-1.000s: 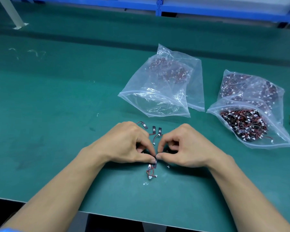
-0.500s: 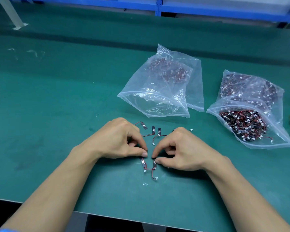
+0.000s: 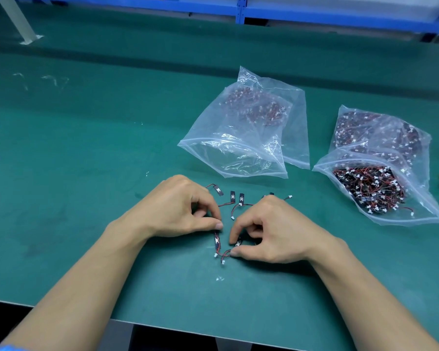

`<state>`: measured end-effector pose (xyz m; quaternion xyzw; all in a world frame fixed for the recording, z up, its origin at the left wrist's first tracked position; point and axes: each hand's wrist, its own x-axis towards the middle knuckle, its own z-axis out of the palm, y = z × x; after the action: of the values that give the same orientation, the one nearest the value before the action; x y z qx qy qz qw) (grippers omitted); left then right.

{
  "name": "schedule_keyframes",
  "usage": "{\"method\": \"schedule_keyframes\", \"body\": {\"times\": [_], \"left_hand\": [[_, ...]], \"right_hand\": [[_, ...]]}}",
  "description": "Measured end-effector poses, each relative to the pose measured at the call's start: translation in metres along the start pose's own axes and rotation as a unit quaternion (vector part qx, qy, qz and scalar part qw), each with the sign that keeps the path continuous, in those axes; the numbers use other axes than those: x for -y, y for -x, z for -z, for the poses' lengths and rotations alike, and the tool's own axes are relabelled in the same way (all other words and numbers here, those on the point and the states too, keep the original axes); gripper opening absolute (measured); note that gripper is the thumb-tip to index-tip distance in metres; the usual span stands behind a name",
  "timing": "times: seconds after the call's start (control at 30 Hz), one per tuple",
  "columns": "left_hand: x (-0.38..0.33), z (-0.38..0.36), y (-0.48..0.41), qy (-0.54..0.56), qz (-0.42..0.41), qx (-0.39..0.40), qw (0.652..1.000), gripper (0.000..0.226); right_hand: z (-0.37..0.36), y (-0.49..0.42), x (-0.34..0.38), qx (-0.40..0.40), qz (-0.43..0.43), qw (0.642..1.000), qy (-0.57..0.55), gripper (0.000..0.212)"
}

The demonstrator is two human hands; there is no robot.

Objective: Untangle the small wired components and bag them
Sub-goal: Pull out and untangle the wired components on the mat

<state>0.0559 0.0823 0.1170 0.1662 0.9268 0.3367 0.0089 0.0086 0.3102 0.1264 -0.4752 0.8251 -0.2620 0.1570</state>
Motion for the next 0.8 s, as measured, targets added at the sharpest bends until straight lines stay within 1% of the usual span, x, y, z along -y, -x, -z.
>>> {"method": "schedule_keyframes", "body": {"times": [0.1,0.23,0.43,0.53,0.7,0.8], "left_hand": [[-0.001,0.000,0.001,0.008,-0.011,0.004,1.000,0.007],[0.000,-0.002,0.001,0.000,0.003,0.020,1.000,0.010],[0.000,-0.004,0.001,0.003,0.009,0.026,1.000,0.020],[-0.001,-0.005,0.001,-0.014,0.012,0.037,0.999,0.018],[-0.004,-0.006,0.001,0.015,-0.023,-0.002,1.000,0.017],[-0.011,-0.011,-0.002,0.001,-0.037,0.024,0.999,0.015]], "right_hand": [[0.004,0.002,-0.004,0.014,-0.008,1.000,-0.006,0.002],[0.012,0.007,-0.008,0.039,-0.034,0.999,-0.010,0.011],[0.017,0.012,-0.008,0.062,-0.047,0.997,-0.004,0.010],[0.017,0.012,-0.008,0.057,-0.050,0.997,0.000,0.011],[0.015,0.010,-0.008,0.034,-0.054,0.998,-0.002,0.010],[0.013,0.010,-0.008,0.033,-0.048,0.998,-0.004,0.004]]}}
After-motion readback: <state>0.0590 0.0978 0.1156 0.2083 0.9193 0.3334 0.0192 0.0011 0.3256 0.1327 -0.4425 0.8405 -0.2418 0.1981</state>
